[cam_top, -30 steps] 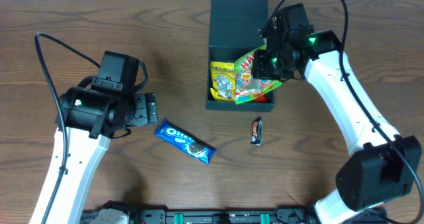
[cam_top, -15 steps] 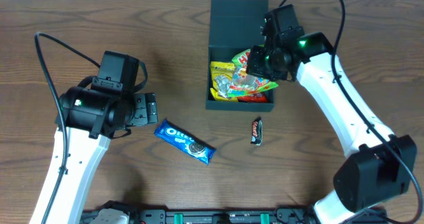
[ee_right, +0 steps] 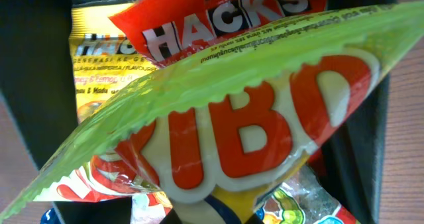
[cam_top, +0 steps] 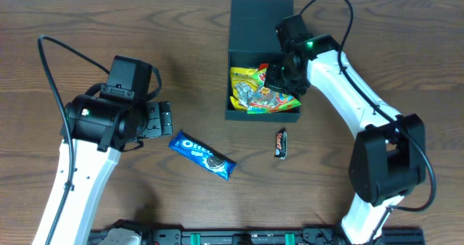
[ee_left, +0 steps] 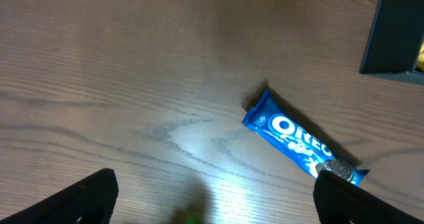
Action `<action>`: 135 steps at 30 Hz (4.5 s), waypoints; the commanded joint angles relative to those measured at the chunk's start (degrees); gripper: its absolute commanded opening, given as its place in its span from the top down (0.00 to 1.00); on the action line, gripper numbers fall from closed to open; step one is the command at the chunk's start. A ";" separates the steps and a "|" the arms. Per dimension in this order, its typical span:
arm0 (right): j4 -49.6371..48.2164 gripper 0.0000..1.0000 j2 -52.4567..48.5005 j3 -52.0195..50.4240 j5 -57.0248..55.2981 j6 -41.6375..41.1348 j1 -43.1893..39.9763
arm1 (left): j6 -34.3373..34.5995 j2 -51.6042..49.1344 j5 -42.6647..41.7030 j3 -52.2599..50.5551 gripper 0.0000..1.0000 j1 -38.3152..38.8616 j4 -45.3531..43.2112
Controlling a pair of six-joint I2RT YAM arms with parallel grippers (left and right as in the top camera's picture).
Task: Pack container
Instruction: 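Lift the Haribo bag over the box and lower it inside, then push the Haribo bag down into the box with the right gripper, then withdraw the right gripper and reach the left gripper to the Oreo pack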
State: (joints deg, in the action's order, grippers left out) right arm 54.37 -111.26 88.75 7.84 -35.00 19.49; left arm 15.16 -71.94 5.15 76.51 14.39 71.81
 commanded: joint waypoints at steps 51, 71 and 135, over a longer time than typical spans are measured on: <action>-10.73 0.01 2.25 0.15 0.50 10.45 0.35 | -0.37 0.33 1.03 0.04 0.05 -0.24 -0.35; -17.38 0.01 -3.08 0.17 -0.33 10.51 0.11 | -0.39 0.33 1.03 0.04 0.05 -0.24 0.00; 18.36 0.01 52.89 -27.04 -9.27 25.81 3.43 | 62.36 -0.50 -4.94 -8.81 0.05 15.65 -3.30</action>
State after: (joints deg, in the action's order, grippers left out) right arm 72.79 -58.85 61.80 -1.08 -8.54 22.11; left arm 70.22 -69.71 -0.86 69.65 27.94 69.84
